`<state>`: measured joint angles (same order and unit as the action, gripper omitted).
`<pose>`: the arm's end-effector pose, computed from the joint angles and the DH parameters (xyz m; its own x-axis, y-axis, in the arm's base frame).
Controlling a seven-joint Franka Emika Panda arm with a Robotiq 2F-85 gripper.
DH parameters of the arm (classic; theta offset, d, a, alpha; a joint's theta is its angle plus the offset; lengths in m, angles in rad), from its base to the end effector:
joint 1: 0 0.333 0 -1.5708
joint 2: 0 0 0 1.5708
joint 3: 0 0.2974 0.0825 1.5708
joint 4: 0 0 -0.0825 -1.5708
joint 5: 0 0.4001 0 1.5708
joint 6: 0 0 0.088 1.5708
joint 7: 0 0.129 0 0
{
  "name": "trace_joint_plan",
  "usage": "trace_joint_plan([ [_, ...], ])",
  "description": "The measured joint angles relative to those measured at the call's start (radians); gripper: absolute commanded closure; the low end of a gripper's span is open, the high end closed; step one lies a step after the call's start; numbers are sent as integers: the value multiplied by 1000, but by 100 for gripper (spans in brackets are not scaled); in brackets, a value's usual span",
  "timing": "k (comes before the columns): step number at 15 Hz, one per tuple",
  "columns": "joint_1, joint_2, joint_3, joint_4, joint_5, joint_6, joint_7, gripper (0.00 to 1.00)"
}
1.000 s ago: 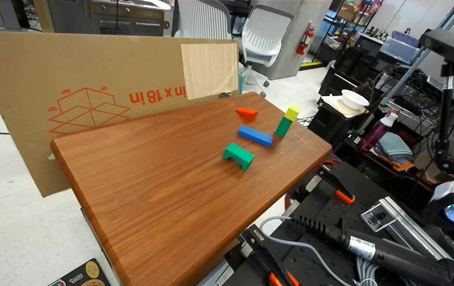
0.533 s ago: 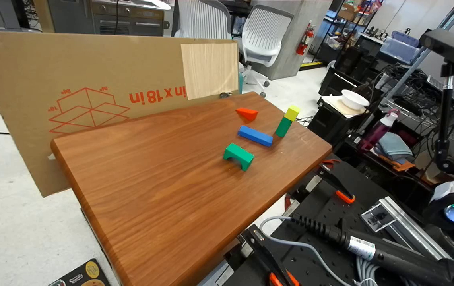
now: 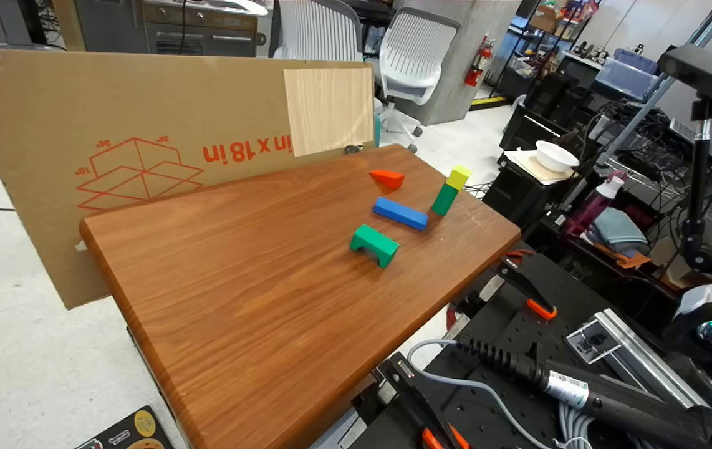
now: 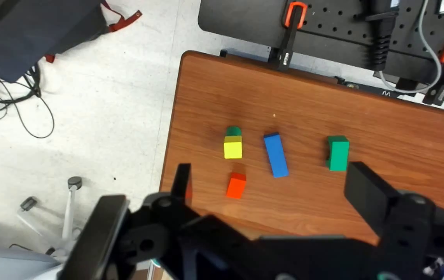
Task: Put the yellow box on the green piece on the left
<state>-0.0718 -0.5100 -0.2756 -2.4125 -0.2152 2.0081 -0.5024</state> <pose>0.4042 -0.1661 0.4529 0.9634 0.2639 0.0468 0.2580 -0.9605 0.1046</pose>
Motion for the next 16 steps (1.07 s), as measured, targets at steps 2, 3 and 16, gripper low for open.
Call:
trace_joint_plan([
  [2, -1, 64, -37, -27, 3, 83, -32, 0],
  [3, -2, 99, -53, -34, 5, 121, -49, 0],
  [16, -57, 585, -45, 66, 180, 362, -195, 0],
])
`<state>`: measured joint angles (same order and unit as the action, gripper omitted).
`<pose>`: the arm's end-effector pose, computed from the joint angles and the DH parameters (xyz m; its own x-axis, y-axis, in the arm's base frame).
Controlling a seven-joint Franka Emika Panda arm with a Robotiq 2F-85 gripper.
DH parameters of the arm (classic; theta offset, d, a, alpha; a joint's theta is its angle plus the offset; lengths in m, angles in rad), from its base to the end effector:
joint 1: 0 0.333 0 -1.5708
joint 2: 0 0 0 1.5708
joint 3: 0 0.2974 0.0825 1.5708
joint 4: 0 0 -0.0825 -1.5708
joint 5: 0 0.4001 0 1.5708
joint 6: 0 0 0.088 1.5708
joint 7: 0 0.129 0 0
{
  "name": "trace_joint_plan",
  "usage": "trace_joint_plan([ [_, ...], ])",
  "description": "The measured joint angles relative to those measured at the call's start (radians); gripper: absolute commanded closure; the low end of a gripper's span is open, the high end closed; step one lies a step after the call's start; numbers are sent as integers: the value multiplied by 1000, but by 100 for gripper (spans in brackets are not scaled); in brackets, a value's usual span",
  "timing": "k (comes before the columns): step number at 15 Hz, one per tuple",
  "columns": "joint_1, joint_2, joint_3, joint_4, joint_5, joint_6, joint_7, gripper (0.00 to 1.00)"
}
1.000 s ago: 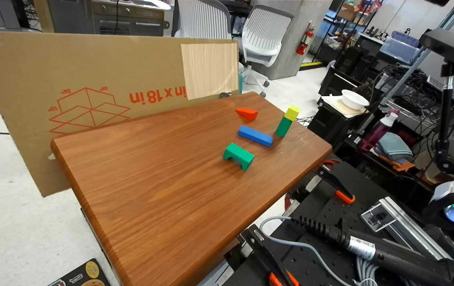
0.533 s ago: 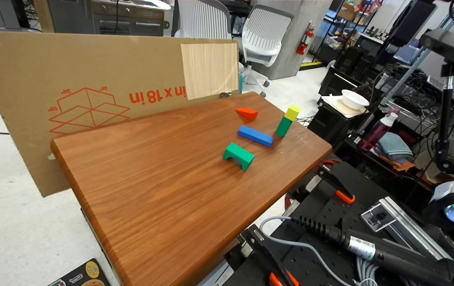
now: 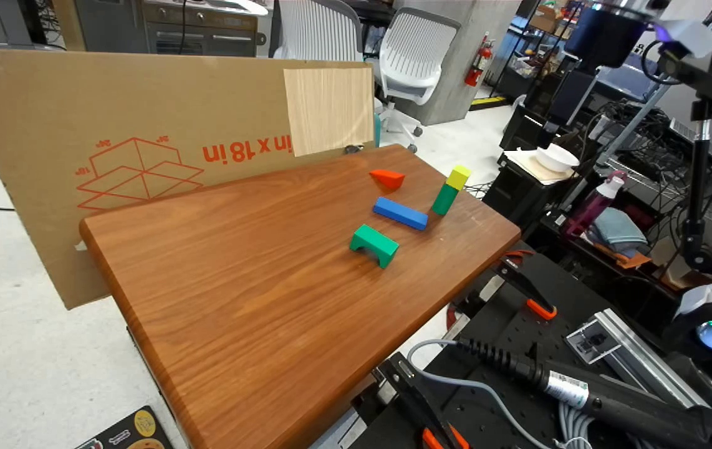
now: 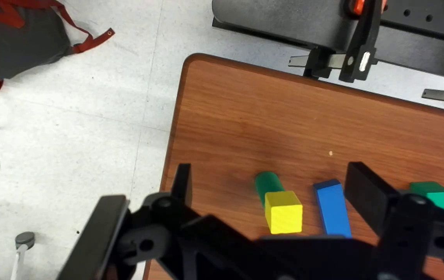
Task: Put the yellow box on the green piece on the left
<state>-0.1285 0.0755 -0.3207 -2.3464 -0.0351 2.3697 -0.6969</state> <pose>0.4601 -0.2247 0.2454 0.9606 0.2696 -0.0679 0.2705 -0.9627 0.0044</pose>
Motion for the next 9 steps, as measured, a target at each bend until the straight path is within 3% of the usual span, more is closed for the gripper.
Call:
trace_joint_plan([
  [9, -75, 216, 98, 141, 7, 25, 59, 0],
])
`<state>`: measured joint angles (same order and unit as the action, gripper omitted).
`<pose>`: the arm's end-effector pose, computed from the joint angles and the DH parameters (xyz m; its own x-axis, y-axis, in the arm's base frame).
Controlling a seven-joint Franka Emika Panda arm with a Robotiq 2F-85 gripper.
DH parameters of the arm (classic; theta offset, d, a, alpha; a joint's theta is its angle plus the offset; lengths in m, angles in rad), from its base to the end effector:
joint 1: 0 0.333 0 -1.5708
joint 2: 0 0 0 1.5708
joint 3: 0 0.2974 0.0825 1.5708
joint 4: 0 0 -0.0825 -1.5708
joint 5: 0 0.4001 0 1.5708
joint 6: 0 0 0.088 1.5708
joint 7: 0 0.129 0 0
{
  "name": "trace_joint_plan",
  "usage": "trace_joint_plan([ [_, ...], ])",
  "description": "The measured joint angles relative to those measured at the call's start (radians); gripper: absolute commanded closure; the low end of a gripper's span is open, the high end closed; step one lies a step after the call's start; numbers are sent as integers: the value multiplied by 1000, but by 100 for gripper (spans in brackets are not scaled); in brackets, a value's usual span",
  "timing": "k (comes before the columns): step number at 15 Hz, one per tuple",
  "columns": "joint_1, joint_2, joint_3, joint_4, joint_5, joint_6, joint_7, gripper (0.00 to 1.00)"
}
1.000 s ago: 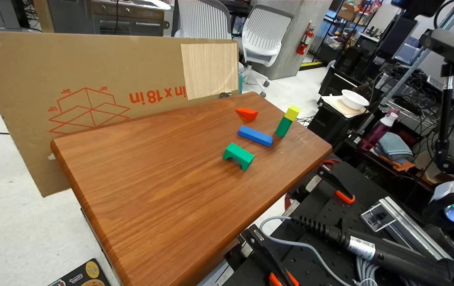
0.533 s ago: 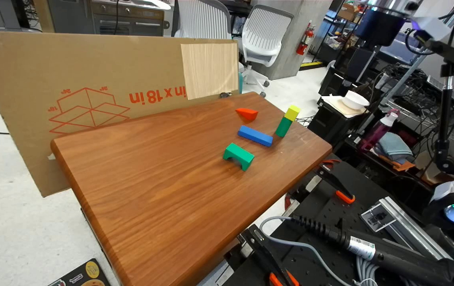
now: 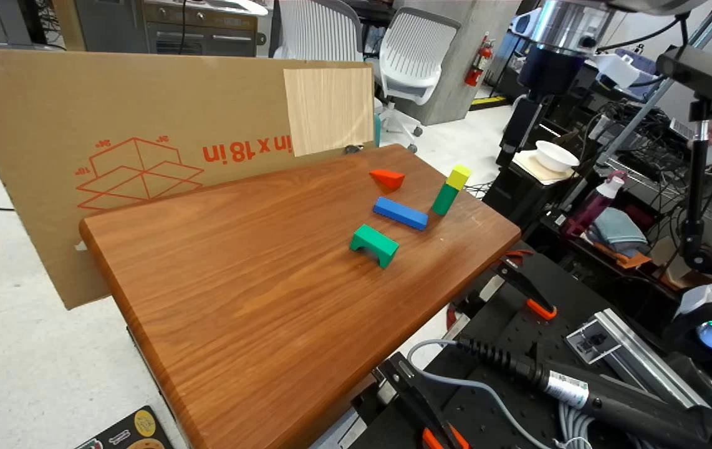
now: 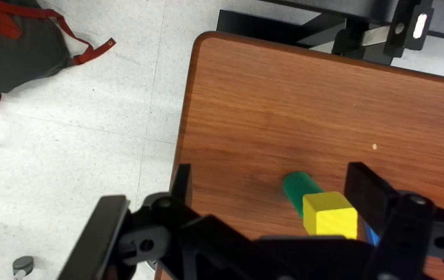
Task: Put the yellow box on the green piece on the left
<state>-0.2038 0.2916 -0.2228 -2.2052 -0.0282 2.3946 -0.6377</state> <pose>0.4954 -0.2304 0.1907 0.9640 0.2342 -0.1255 0.2370 -0.9715 0.0073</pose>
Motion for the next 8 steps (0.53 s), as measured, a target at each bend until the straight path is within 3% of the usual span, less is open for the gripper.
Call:
trace_joint_plan([
  [8, -44, 119, 78, 78, 1, -8, 7, 0],
])
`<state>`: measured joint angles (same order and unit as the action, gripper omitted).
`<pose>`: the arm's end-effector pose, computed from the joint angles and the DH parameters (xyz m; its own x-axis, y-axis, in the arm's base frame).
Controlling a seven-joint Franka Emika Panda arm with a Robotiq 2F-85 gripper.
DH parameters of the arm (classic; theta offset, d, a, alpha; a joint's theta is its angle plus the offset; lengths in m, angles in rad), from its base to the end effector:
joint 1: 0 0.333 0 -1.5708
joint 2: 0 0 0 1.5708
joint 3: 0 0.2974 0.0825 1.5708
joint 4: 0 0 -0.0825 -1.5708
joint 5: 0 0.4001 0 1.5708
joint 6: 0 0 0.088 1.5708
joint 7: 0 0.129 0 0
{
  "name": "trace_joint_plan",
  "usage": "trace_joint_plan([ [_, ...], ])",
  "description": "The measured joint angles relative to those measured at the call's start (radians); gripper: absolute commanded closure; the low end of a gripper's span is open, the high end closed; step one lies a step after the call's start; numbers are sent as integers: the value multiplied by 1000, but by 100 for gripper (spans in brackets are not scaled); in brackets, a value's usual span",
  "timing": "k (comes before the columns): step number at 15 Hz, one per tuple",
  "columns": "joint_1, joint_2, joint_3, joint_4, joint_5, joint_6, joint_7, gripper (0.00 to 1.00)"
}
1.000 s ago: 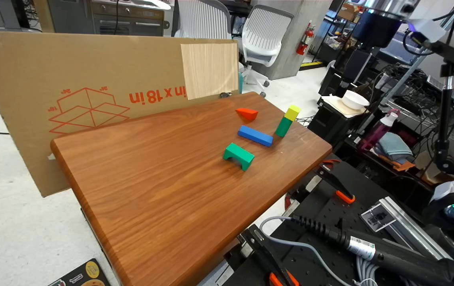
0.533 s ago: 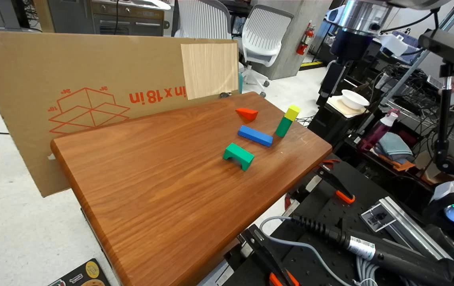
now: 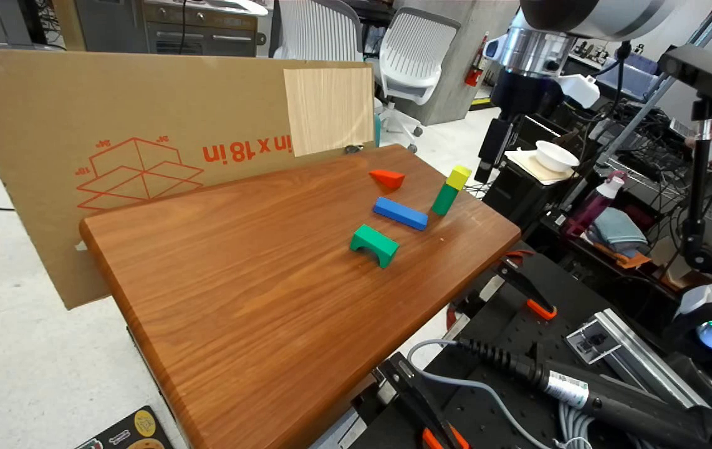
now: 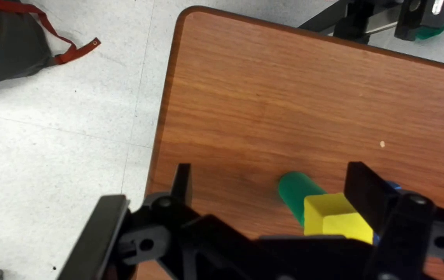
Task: Put the yellow box on the green piece on the left
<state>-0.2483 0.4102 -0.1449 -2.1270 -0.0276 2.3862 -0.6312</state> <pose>0.5136 -0.2179 0.1522 0.9511 0.2626 -0.1625 0.2616 -0.9648 -0.0280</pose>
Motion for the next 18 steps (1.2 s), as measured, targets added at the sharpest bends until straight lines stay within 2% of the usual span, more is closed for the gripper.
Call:
trace_joint_plan([
  [9, -11, 18, 69, 50, 22, -50, 0, 0],
  [18, -20, 22, 71, 56, 41, -86, 36, 0],
])
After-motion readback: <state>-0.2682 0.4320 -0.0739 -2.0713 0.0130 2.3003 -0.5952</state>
